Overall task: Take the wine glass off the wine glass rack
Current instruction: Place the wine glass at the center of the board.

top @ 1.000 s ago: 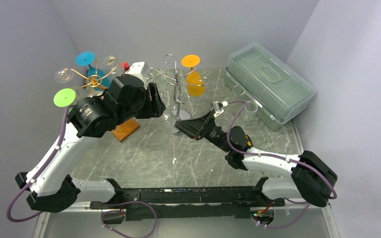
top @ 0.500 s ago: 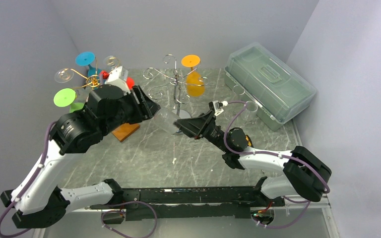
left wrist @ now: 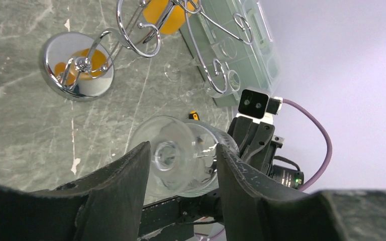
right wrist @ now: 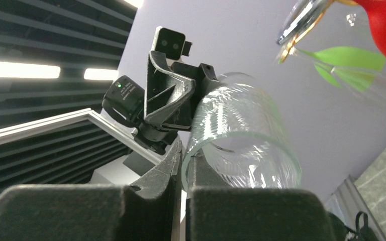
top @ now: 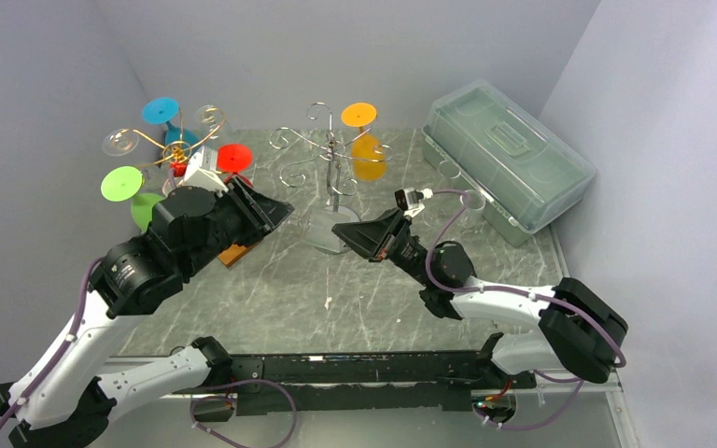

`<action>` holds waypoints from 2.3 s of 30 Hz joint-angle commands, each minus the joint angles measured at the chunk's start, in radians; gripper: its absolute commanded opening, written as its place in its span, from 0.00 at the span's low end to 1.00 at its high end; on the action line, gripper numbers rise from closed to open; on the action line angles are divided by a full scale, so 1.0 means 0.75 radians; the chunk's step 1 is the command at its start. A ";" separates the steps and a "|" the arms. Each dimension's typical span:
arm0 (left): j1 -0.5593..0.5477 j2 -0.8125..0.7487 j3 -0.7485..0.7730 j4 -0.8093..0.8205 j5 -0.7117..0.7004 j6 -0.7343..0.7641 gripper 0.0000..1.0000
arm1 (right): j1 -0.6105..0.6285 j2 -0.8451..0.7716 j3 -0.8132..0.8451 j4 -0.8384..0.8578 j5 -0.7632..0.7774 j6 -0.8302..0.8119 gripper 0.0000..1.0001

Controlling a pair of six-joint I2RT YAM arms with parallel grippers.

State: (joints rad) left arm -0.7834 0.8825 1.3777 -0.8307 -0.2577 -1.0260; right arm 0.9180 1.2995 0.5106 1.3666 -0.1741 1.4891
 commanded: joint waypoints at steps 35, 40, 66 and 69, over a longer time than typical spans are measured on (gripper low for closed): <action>-0.005 0.296 0.376 -0.092 -0.104 0.603 0.99 | -0.250 -0.442 0.790 -2.917 0.514 -1.042 0.00; 0.001 0.373 0.484 -0.148 -0.227 0.713 0.99 | -0.464 -0.261 0.850 -2.898 0.368 -1.185 0.00; 0.326 0.511 0.593 -0.145 -0.226 0.870 1.00 | -0.640 0.267 0.961 -2.817 0.310 -1.369 0.00; 0.351 0.514 0.587 -0.142 -0.199 0.869 0.99 | -0.640 0.285 0.955 -2.812 0.311 -1.370 0.00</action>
State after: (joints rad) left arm -0.5419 1.2671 1.8011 -0.9699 -0.4393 -0.3882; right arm 0.4419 1.5139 1.1793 -0.7933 0.0624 0.4786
